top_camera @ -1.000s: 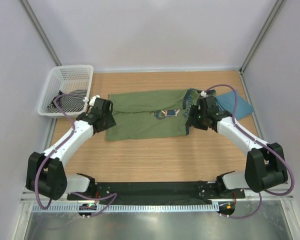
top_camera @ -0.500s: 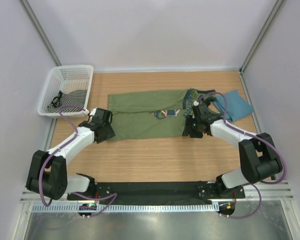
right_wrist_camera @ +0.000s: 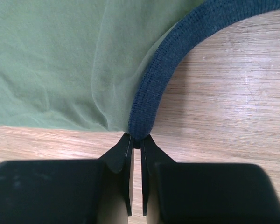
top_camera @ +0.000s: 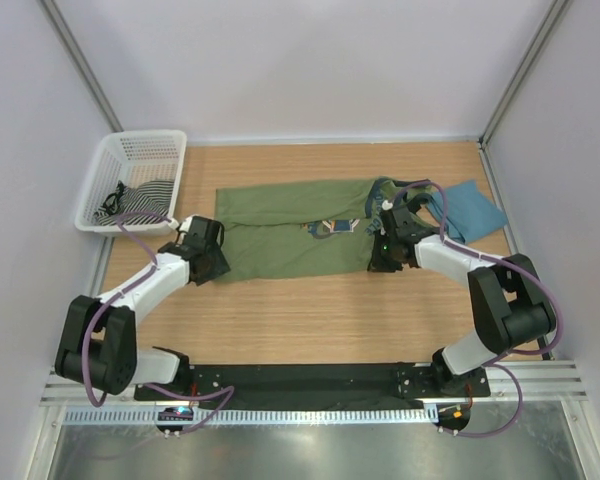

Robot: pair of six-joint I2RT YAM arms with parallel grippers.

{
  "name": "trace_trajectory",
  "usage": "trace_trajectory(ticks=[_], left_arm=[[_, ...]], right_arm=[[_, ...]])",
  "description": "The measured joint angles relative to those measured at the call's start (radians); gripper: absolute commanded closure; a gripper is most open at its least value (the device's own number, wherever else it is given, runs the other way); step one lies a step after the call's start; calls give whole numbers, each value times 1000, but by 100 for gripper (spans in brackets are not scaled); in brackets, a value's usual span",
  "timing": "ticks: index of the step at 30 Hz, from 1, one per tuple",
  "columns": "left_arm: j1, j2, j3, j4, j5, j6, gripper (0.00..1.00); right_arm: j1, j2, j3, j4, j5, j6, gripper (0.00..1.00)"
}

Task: Fold and stack the tank tops
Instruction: Fold the tank top

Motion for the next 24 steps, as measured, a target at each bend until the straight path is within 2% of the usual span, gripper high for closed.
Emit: trace_trajectory(ticks=[3,12,16,19,20,22,24], left_arm=[[0,20,0,10,6,-1,60],[0,37,-39,18,23,-8,57],[1,35,-45,19,15,-9,60],[9,51,-42,21,13,-10,74],[13,64,-39,22,13,-9,85],[18,88,-26,26,9,-11,100],[19,111,-8,32,9,-5,100]], right_arm=[[4,0,0,0,0,0,94],[5,0,0,-1,0,0,94],[5,0,0,-1,0,0,94],[5,0,0,-1,0,0,94],[5,0,0,-1,0,0,94],[5,0,0,-2,0,0,94],[5,0,2,-6,0,0,95]])
